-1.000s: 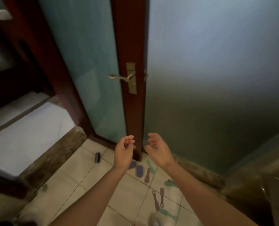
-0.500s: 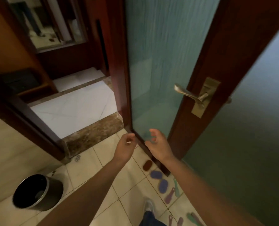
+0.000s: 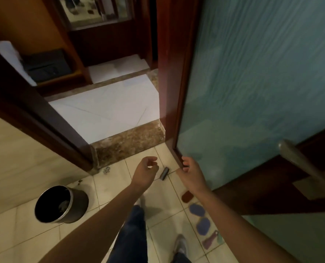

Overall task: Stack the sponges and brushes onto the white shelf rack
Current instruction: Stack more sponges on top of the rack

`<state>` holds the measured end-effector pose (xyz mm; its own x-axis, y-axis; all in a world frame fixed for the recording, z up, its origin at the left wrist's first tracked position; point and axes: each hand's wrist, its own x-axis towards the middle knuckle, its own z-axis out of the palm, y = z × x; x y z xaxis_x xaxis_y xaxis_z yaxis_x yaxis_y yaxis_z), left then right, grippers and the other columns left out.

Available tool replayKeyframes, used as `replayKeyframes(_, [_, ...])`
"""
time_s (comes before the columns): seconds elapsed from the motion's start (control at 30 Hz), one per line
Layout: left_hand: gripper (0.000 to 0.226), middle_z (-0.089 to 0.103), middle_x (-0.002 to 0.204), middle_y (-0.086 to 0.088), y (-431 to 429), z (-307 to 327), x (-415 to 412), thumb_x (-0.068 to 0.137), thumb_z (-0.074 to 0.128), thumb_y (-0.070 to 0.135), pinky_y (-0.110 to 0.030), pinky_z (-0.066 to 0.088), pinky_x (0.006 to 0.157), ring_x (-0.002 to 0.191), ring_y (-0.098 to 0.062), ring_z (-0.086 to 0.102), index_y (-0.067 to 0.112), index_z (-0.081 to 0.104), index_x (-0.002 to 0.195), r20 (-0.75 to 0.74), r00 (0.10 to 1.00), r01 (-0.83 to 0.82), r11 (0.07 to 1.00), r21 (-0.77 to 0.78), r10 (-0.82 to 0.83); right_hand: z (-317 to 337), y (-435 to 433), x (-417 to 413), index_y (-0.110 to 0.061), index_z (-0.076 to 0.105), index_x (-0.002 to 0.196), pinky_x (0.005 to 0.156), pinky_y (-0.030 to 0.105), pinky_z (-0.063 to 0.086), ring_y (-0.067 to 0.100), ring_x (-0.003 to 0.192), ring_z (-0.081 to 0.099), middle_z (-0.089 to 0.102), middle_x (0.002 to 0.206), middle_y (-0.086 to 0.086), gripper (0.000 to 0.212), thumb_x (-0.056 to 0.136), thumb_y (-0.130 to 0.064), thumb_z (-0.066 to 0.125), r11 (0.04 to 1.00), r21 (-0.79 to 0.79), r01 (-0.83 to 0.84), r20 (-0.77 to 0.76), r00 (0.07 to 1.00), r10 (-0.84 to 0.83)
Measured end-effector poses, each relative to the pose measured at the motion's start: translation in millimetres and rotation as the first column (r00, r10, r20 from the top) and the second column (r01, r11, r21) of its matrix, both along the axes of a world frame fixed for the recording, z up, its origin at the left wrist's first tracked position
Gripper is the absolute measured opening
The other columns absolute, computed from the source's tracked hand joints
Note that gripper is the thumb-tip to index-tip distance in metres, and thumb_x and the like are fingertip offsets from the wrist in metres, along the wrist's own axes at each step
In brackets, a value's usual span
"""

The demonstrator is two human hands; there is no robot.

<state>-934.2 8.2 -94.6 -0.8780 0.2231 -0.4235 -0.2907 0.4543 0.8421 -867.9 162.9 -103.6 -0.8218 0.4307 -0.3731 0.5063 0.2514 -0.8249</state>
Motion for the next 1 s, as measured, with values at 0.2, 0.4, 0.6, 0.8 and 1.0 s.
replayKeyframes(0.2, [0.025,0.061,0.105,-0.006,10,-64,-97,0.091,0.054,0.007,-0.034,0.048,0.076,0.087,-0.02,0.059,0.017,0.058,0.114,0.112,0.977,0.185,0.983,-0.013,-0.183,-50,7,-66,-0.015,0.049,0.131,0.085,0.032,0.049,0.016,0.103,0.055,0.054,0.119,0.001,0.042,0.091,-0.017,0.06,0.984,-0.016,0.179,0.133,0.975,-0.176])
replayKeyframes(0.4, [0.026,0.059,0.107,0.009,20,-156,-178,0.091,0.053,0.013,-0.022,0.044,0.068,0.088,-0.011,0.06,0.029,0.057,0.112,0.208,0.931,0.327,0.938,-0.116,-0.299,-149,5,-116,-0.023,0.05,0.127,0.08,0.031,0.049,0.016,0.095,0.057,0.058,0.114,0.002,0.043,0.087,-0.015,0.063,0.926,-0.054,0.375,0.33,0.882,-0.338])
replayKeyframes(0.6, [0.028,0.058,0.107,0.016,29,-297,-215,0.091,0.057,0.017,-0.02,0.045,0.071,0.094,-0.006,0.061,0.038,0.053,0.11,0.331,0.869,0.421,0.901,-0.106,-0.367,-289,8,-143,-0.022,0.053,0.126,0.056,0.014,0.043,0.003,0.079,0.057,0.054,0.1,-0.011,0.041,0.087,-0.016,0.065,0.87,-0.071,0.488,0.431,0.802,-0.414])
replayKeyframes(0.8, [0.031,0.054,0.105,0.025,31,-474,-217,0.091,0.058,0.023,-0.015,0.042,0.07,0.094,0.005,0.056,0.043,0.05,0.114,0.362,0.823,0.499,0.862,-0.092,-0.438,-457,17,-158,-0.026,0.048,0.131,0.071,0.024,0.047,0.008,0.09,0.057,0.054,0.116,-0.007,0.045,0.089,-0.024,0.064,0.921,-0.056,0.385,0.493,0.813,-0.31])
replayKeyframes(1.0, [0.035,0.057,0.111,0.009,41,-612,-217,0.09,0.058,0.017,-0.023,0.045,0.079,0.09,-0.005,0.058,0.025,0.053,0.124,0.313,0.833,0.517,0.843,-0.146,-0.457,-599,14,-178,-0.022,0.048,0.132,0.084,0.029,0.048,0.023,0.111,0.058,0.056,0.127,0.005,0.046,0.088,-0.02,0.063,0.9,-0.096,0.426,0.482,0.811,-0.332])
